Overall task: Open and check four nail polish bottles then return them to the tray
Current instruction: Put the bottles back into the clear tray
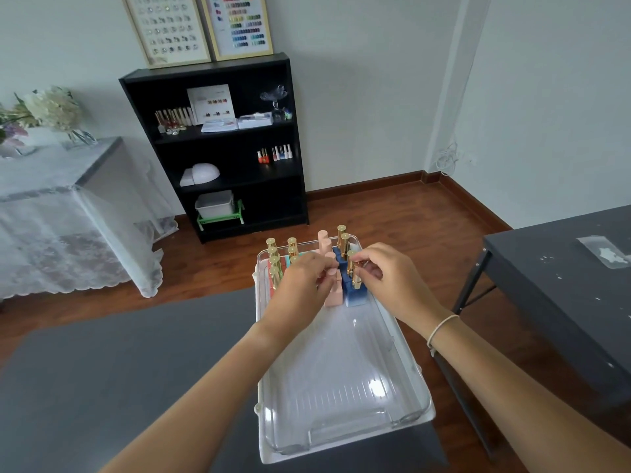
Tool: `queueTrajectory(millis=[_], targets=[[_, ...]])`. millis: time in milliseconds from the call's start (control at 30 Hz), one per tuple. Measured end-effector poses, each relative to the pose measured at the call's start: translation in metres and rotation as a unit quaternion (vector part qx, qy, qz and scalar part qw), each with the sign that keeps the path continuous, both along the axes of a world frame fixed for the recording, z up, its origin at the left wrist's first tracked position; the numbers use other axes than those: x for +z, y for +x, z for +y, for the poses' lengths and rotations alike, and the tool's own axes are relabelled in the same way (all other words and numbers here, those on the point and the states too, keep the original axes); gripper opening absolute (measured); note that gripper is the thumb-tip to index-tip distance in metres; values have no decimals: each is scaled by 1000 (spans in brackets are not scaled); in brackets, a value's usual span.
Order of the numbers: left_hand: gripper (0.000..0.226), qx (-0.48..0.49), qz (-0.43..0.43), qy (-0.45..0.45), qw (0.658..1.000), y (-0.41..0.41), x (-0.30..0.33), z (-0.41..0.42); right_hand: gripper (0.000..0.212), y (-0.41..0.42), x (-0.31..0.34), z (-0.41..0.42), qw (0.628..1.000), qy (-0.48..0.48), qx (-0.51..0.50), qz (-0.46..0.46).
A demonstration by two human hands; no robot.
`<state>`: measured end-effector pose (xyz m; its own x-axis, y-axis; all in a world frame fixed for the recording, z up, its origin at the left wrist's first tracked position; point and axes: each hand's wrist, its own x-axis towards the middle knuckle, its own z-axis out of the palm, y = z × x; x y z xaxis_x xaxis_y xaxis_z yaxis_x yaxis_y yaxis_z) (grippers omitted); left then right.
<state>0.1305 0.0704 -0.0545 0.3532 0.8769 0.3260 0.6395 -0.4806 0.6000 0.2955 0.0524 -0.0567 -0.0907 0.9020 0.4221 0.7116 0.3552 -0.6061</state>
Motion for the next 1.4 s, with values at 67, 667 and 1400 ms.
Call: queueTrajectory(millis=[67,667,1400], targets=[[23,-1,-4,5,1000,1,-1,3,19,-1,0,3,1000,3,1,0],[20,22,-38,18,999,10,-7,11,22,-3,0,19,1000,11,3,1],[25,16,-79,51,995,-16,18,-16,21,-15,17,1,997,77,-11,28]])
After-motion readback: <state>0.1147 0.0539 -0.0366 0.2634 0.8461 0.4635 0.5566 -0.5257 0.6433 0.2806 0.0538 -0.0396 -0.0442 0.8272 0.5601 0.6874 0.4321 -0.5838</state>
